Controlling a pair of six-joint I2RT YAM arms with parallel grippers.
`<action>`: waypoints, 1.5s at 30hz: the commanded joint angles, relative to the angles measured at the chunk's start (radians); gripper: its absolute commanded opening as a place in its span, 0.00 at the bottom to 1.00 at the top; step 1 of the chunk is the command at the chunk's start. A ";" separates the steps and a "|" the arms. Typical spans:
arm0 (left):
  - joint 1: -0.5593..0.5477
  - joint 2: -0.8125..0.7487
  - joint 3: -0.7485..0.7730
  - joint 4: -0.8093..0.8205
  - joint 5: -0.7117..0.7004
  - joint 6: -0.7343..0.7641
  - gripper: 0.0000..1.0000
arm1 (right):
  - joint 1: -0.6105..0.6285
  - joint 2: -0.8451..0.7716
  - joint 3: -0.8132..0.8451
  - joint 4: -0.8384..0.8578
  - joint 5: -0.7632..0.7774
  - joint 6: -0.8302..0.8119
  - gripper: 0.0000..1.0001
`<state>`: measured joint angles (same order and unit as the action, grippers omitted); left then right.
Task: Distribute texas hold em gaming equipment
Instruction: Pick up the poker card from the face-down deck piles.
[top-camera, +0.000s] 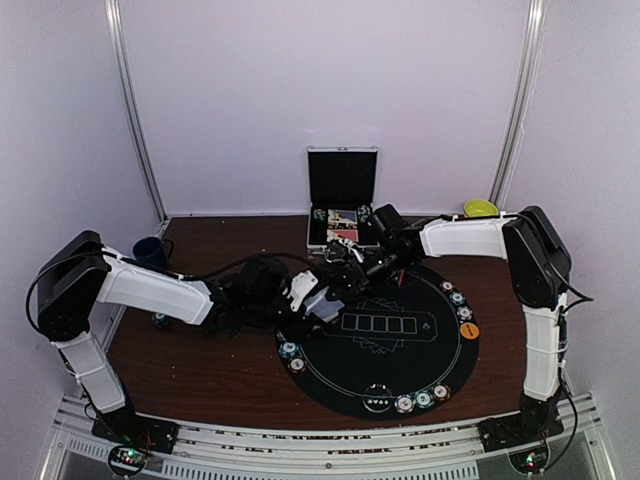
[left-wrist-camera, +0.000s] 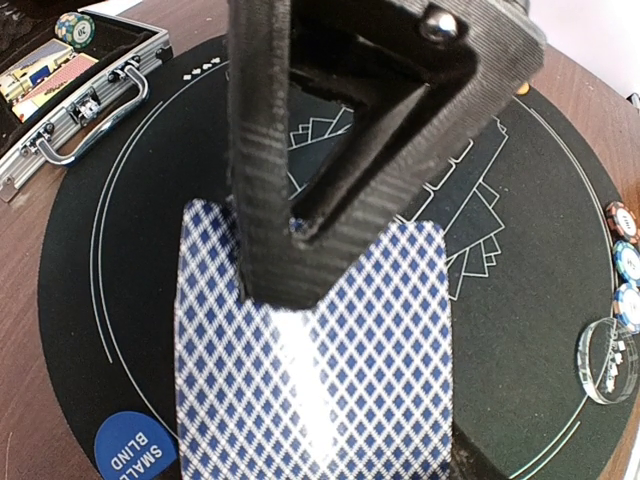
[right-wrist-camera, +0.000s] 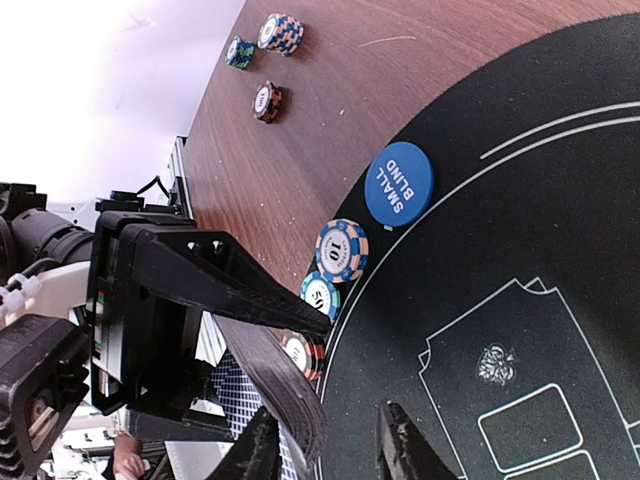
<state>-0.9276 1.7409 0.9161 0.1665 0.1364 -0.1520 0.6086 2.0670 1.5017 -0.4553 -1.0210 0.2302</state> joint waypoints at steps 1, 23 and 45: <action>-0.007 -0.034 0.019 0.071 0.026 0.007 0.53 | -0.017 -0.012 0.034 -0.036 0.000 -0.025 0.34; -0.007 -0.015 0.031 0.053 0.014 0.010 0.54 | -0.018 -0.029 0.046 -0.052 -0.075 -0.036 0.00; -0.007 -0.013 0.042 0.017 -0.022 0.013 0.54 | -0.150 -0.143 -0.032 0.111 -0.105 0.109 0.00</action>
<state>-0.9295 1.7409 0.9276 0.1551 0.1261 -0.1505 0.4747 1.9869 1.4864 -0.4156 -1.1217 0.2962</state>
